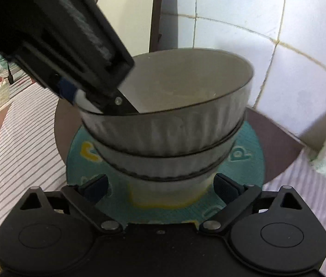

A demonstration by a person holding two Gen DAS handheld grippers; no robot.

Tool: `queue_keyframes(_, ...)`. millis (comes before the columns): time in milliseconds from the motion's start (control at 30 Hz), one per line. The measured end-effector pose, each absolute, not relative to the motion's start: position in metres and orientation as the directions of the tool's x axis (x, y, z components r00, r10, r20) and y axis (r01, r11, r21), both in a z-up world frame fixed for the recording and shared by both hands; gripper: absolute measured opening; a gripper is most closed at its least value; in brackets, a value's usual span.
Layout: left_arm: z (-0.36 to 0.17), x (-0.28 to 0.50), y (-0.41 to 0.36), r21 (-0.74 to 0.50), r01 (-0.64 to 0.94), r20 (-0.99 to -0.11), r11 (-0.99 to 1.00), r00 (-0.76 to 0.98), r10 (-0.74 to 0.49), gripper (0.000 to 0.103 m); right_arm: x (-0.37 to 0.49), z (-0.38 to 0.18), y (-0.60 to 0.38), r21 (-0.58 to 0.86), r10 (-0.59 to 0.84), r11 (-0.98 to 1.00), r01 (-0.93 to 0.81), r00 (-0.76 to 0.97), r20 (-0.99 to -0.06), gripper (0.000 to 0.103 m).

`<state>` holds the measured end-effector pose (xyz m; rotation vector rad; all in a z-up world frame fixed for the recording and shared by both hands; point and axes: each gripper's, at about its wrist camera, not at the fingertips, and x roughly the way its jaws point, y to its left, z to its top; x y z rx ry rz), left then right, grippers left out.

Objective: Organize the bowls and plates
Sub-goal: 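Lift the bowl stack with both tools and lower it onto the egg plate, then open both tools and pull back from the bowls on the plates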

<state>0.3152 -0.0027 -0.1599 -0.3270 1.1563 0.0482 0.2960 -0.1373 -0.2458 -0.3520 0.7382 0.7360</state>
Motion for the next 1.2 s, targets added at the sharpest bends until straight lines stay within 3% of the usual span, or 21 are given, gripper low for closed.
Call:
queue_keyframes(433, -0.11, 0.272, -0.004, -0.212, -0.179, -0.865, 0.961, 0.491, -0.1, 0.041, 0.242, -0.213, -0.165, -0.042, 0.445, 0.771, -0.635, 0.585, -0.678, 0.1)
queue_keyframes(867, -0.048, 0.188, -0.002, -0.166, -0.007, -0.814, 0.986, 0.565, -0.133, 0.048, 0.174, -0.174, -0.2, 0.04, 0.265, 0.949, -0.313, 0.721, -0.64, 0.099)
queue_keyframes(1200, -0.012, 0.126, 0.0, -0.101, 0.062, -0.802, 0.993, 0.585, -0.119, 0.065, 0.124, -0.124, -0.203, -0.119, 0.023, 0.985, -0.128, 0.769, -0.639, 0.1)
